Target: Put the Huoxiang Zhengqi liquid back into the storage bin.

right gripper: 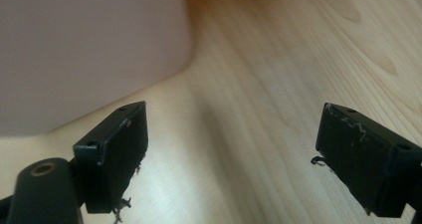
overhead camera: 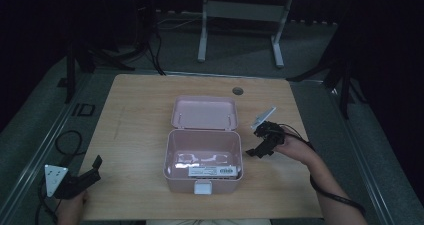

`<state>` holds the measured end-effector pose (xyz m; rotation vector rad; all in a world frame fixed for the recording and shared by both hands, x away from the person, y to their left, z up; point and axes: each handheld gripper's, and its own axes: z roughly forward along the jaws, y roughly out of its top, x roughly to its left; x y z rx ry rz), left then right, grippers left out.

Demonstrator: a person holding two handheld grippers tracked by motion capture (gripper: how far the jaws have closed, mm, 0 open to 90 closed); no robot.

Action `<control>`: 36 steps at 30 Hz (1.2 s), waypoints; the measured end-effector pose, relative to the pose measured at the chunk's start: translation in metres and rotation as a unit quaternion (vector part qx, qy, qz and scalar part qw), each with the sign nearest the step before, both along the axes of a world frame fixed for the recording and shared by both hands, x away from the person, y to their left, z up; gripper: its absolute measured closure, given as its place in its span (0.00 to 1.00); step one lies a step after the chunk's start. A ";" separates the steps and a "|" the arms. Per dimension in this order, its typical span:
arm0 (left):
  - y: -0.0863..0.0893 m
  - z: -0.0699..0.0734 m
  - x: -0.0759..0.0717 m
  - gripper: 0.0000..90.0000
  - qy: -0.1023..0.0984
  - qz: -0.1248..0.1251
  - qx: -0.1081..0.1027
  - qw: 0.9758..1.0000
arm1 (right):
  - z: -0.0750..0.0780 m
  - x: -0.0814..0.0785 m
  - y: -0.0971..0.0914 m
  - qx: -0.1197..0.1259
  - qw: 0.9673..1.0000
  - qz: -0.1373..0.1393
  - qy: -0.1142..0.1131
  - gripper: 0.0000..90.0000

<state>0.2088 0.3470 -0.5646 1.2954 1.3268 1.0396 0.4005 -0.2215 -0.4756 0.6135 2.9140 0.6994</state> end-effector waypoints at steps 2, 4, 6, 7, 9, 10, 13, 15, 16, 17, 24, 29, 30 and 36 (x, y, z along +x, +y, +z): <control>0.000 0.000 0.000 0.03 0.000 0.000 -0.001 1.000 | -0.011 0.001 -0.004 0.016 1.000 -0.020 -0.010 0.14; 0.000 0.000 0.000 0.03 0.000 0.000 0.000 1.000 | -0.020 0.003 -0.008 0.030 0.999 -0.041 -0.019 0.14; 0.000 0.000 0.000 0.03 0.000 0.000 -0.001 1.000 | -0.028 0.004 -0.013 0.039 0.997 -0.055 -0.028 0.14; 0.000 0.000 0.000 0.03 0.000 0.000 -0.001 1.000 | -0.031 0.004 -0.016 0.042 0.996 -0.064 -0.037 0.14; 0.000 0.000 0.000 0.03 0.001 0.000 -0.001 1.000 | -0.037 0.005 -0.022 0.054 0.994 -0.081 -0.043 0.14; 0.000 0.000 0.000 0.03 0.001 0.000 -0.001 1.000 | -0.040 0.006 -0.025 0.062 0.993 -0.089 -0.046 0.14; 0.000 0.000 0.000 0.03 0.000 -0.001 -0.002 1.000 | -0.048 0.007 -0.036 0.081 0.988 -0.117 -0.065 0.14; 0.000 0.000 0.000 0.03 0.000 0.000 -0.002 1.000 | -0.052 0.008 -0.044 0.086 0.984 -0.137 -0.074 0.14; 0.000 0.000 0.000 0.03 0.000 0.000 -0.002 1.000 | -0.054 0.008 -0.048 0.087 0.982 -0.146 -0.075 0.14; 0.000 0.000 0.000 0.03 0.000 -0.001 -0.002 1.000 | -0.055 0.008 -0.052 0.086 0.982 -0.152 -0.077 0.14; 0.000 0.000 0.000 0.03 0.000 -0.001 0.000 1.000 | -0.062 0.007 -0.073 0.086 0.974 -0.186 -0.094 0.13; 0.000 0.000 0.000 0.03 0.000 -0.001 0.001 1.000 | -0.067 0.004 -0.090 0.100 0.963 -0.224 -0.108 0.12; 0.000 0.000 0.000 0.03 0.000 -0.001 0.001 1.000 | -0.067 0.003 -0.093 0.103 0.960 -0.234 -0.113 0.12; 0.000 0.000 0.000 0.03 0.000 -0.001 0.000 1.000 | -0.069 0.001 -0.108 0.121 0.945 -0.279 -0.123 0.12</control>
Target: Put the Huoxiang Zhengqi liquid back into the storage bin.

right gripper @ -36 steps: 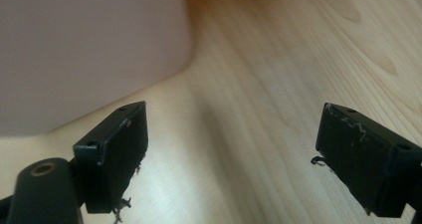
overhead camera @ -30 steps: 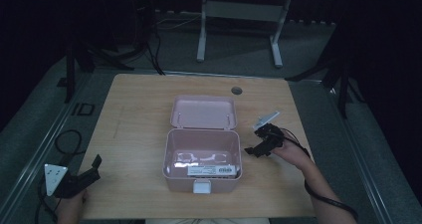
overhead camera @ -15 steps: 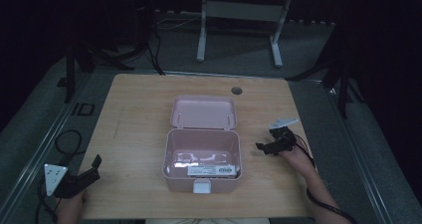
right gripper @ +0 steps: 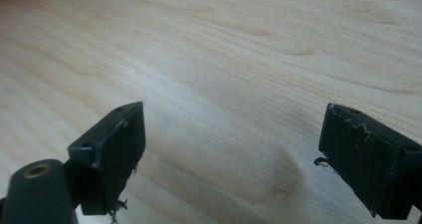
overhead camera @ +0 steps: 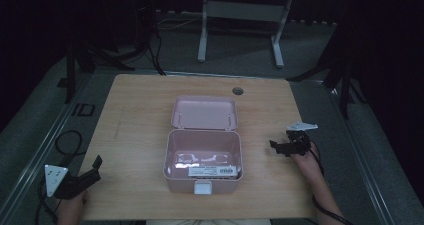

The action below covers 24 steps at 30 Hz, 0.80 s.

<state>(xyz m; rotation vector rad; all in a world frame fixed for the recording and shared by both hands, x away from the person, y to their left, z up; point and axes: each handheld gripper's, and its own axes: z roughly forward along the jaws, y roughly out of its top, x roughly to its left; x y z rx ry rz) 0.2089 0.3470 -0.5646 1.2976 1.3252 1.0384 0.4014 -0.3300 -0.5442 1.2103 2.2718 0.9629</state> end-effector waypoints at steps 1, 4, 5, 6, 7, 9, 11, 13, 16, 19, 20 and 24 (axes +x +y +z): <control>0.000 0.000 0.000 0.03 0.000 0.000 0.000 1.000 | 0.000 -0.001 -0.002 -0.001 1.000 -0.009 -0.007 0.12; 0.000 0.000 0.000 0.03 0.000 0.000 0.000 1.000 | 0.000 -0.002 -0.008 0.009 1.000 -0.021 -0.011 0.12; 0.000 0.000 0.000 0.03 0.000 0.000 -0.001 1.000 | 0.000 -0.003 -0.010 0.005 0.999 -0.027 -0.016 0.12; 0.000 0.000 0.000 0.03 0.000 0.000 -0.001 1.000 | 0.000 -0.004 -0.011 0.004 0.999 -0.035 -0.020 0.12; 0.000 0.000 0.000 0.03 0.000 0.000 -0.001 1.000 | 0.000 -0.005 -0.014 0.005 0.999 -0.042 -0.022 0.12; 0.000 0.000 0.000 0.03 0.000 0.000 -0.001 1.000 | 0.000 -0.007 -0.018 0.005 0.998 -0.060 -0.030 0.12; 0.000 0.000 0.000 0.03 0.000 0.000 -0.001 1.000 | -0.001 -0.008 -0.022 0.005 0.997 -0.070 -0.031 0.13; 0.000 0.000 0.000 0.03 0.000 0.000 -0.001 1.000 | -0.001 -0.011 -0.026 -0.003 0.995 -0.090 -0.040 0.13; 0.000 0.000 0.000 0.03 0.000 0.000 -0.002 1.000 | -0.001 -0.015 -0.033 -0.006 0.991 -0.126 -0.052 0.13; 0.000 0.000 0.000 0.03 0.001 0.001 -0.001 1.000 | -0.001 -0.019 -0.038 0.004 0.985 -0.161 -0.062 0.13; 0.000 0.000 0.000 0.03 0.002 0.001 -0.001 1.000 | 0.000 -0.020 -0.041 0.012 0.984 -0.167 -0.063 0.13; 0.000 0.000 0.000 0.03 0.002 0.000 -0.002 1.000 | 0.000 -0.024 -0.046 0.022 0.980 -0.184 -0.068 0.13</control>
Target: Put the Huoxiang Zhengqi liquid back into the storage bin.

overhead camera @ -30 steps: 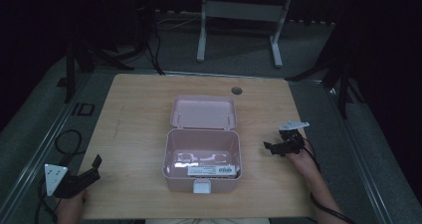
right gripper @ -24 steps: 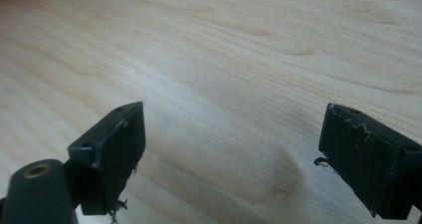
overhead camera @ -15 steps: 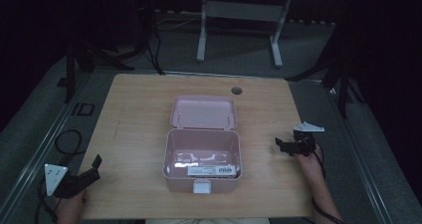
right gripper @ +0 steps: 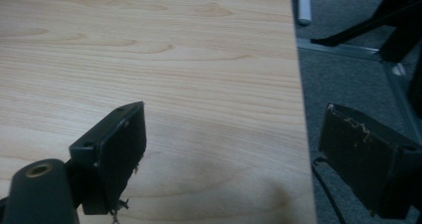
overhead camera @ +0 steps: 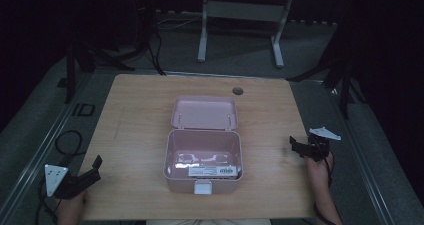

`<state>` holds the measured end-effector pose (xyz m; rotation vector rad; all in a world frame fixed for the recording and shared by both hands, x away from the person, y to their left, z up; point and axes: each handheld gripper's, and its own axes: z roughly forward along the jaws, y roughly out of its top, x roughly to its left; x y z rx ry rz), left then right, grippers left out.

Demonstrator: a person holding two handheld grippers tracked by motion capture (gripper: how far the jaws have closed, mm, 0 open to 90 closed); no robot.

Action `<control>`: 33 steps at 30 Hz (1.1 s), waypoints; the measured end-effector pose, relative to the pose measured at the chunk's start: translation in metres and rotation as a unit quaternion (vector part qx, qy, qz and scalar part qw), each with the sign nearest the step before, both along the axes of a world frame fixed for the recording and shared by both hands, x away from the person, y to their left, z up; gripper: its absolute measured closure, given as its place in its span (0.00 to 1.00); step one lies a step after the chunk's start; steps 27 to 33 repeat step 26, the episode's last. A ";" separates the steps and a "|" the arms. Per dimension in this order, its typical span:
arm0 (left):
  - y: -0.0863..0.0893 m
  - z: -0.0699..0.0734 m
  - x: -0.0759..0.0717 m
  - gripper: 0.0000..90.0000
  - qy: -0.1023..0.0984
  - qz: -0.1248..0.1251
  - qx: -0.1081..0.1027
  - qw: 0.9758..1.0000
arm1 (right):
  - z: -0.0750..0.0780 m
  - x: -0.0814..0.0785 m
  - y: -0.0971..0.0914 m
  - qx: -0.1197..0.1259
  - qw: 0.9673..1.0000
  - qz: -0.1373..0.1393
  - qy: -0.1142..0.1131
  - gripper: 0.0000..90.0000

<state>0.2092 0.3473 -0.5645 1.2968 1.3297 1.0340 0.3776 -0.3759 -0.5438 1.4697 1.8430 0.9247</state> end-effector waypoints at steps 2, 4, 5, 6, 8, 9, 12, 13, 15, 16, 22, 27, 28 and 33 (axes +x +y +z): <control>0.000 0.000 0.000 0.03 0.001 0.000 -0.001 1.000 | -0.001 -0.001 0.000 -0.006 1.000 -0.003 -0.001 0.13; 0.000 0.000 0.000 0.03 0.001 0.000 -0.002 1.000 | -0.002 -0.002 0.001 -0.014 1.000 -0.010 -0.002 0.13; 0.001 0.000 0.000 0.03 0.001 0.000 -0.003 1.000 | -0.002 -0.003 0.001 -0.016 1.000 -0.009 -0.001 0.13; 0.001 0.000 0.000 0.03 0.001 -0.001 -0.003 1.000 | -0.002 -0.003 0.001 -0.017 1.000 -0.010 -0.002 0.13; 0.001 0.000 0.000 0.03 0.001 -0.001 -0.003 1.000 | -0.003 -0.003 0.000 -0.015 1.000 -0.010 0.000 0.13; 0.000 0.000 0.000 0.03 0.001 -0.001 -0.002 1.000 | -0.003 -0.004 -0.001 -0.015 1.000 -0.011 0.000 0.13; 0.000 0.000 0.000 0.03 -0.001 -0.001 -0.001 1.000 | -0.004 -0.005 -0.003 -0.011 1.000 -0.016 0.000 0.13; 0.000 0.000 0.000 0.03 -0.001 0.000 -0.001 1.000 | -0.004 -0.005 -0.004 -0.012 1.000 -0.019 -0.002 0.13; 0.000 0.000 -0.001 0.03 -0.003 0.001 -0.001 1.000 | -0.004 -0.005 -0.005 -0.010 1.000 -0.021 -0.001 0.13; 0.000 0.000 -0.001 0.03 -0.004 0.001 -0.002 1.000 | -0.005 -0.005 -0.006 -0.011 1.000 -0.025 0.000 0.13; 0.000 0.000 -0.001 0.03 -0.004 0.000 0.000 1.000 | -0.005 -0.006 -0.004 -0.013 1.000 -0.028 -0.001 0.13; 0.000 0.000 -0.001 0.03 -0.003 0.000 0.000 1.000 | -0.007 -0.005 -0.002 -0.021 1.000 -0.022 0.003 0.13; 0.000 0.000 -0.001 0.03 -0.003 0.000 0.000 1.000 | -0.007 -0.005 -0.002 -0.021 1.000 -0.022 0.003 0.13; 0.000 0.000 -0.001 0.03 -0.003 0.000 0.000 1.000 | -0.007 -0.005 -0.002 -0.021 1.000 -0.022 0.003 0.13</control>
